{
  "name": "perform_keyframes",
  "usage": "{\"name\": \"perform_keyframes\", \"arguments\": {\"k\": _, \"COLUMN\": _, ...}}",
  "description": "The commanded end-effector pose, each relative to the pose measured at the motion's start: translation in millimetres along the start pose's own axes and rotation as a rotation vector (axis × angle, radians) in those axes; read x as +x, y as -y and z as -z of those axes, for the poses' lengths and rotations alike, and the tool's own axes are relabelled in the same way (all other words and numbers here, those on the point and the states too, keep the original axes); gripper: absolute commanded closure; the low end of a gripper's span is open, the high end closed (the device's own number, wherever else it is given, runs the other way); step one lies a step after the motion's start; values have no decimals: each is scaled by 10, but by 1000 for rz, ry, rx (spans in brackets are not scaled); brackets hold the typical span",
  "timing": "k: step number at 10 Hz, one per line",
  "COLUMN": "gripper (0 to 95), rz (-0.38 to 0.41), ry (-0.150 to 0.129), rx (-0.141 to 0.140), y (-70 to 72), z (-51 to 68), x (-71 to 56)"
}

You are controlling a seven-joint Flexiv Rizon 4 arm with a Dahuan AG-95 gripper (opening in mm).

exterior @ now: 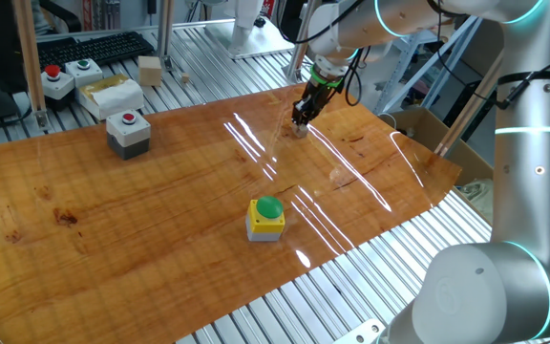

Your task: Hold a small block with the gripper and sweep it from left to right on the table

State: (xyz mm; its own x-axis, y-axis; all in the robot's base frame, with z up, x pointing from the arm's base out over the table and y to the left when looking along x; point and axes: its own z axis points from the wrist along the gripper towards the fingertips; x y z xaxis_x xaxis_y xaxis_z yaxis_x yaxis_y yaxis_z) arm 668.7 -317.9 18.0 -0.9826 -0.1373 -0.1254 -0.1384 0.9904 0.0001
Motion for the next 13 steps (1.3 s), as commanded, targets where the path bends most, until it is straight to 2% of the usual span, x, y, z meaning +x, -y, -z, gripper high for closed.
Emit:
{"name": "perform_keyframes", "arguments": {"k": 1, "gripper": 950, "rz": -14, "ry": -8, "rx": -6, "y": -20, "z": 4, "x": -18}}
{"name": "perform_keyframes", "arguments": {"k": 10, "gripper": 950, "rz": -73, "ry": -16, "rx": -3, "y": -173, "z": -9, "x": -67}}
{"name": "perform_keyframes", "arguments": {"k": 13, "gripper": 950, "rz": -118, "ry": -18, "rx": -2, "y": -296, "z": -23, "x": -76}}
